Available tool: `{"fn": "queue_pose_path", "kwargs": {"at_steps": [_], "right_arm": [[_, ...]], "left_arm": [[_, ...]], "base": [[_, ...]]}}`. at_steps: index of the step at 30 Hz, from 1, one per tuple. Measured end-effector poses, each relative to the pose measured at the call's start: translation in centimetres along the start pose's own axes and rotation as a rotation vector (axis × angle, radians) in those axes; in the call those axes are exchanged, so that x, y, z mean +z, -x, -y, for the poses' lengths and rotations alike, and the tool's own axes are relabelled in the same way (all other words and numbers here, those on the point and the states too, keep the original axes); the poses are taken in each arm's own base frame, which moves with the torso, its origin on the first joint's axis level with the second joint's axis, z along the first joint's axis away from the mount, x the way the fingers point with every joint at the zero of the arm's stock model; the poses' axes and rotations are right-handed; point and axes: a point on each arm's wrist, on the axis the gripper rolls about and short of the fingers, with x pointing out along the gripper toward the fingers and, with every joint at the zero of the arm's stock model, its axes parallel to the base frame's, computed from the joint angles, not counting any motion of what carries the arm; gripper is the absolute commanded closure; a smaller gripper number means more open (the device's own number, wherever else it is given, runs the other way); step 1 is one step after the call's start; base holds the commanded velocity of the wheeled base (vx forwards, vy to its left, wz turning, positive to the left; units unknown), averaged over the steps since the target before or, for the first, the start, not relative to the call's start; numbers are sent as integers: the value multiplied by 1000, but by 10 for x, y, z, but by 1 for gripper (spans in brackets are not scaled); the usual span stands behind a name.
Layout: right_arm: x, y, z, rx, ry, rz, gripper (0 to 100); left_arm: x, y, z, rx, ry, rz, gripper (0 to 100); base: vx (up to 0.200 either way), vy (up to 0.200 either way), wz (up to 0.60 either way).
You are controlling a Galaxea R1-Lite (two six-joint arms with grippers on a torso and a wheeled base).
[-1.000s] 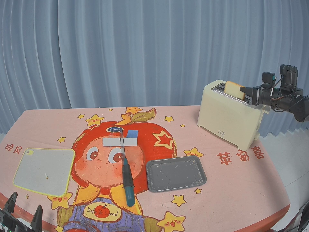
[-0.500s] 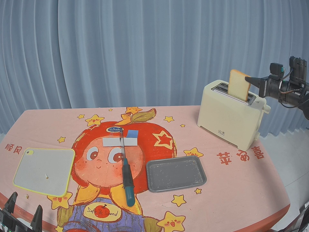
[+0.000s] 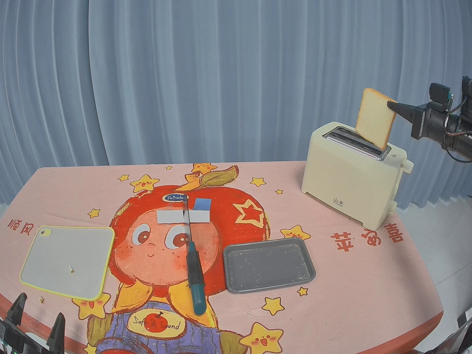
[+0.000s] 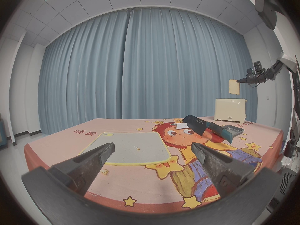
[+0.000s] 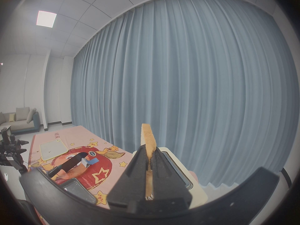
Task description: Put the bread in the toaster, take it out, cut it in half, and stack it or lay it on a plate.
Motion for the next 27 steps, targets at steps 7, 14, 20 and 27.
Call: {"fn": "queue_pose_path", "kwargs": {"at_steps": [7,14,20,27], "right_arm": [[-4,14,-9,9,-1,-3,100],[-20,37,-26,33,-19,-34,100],[-33,65,-46,64,-23,-47,100],[-45,92,-60,78,-44,-49,100]], "left_arm": [[0,0,0,1,0,0,0],[0,0,0,0,0,0,0],[0,0,0,0,0,0,0],[0,0,0,1,0,0,0]], "base": [[0,0,0],[0,0,0],[0,0,0],[0,0,0]]}}
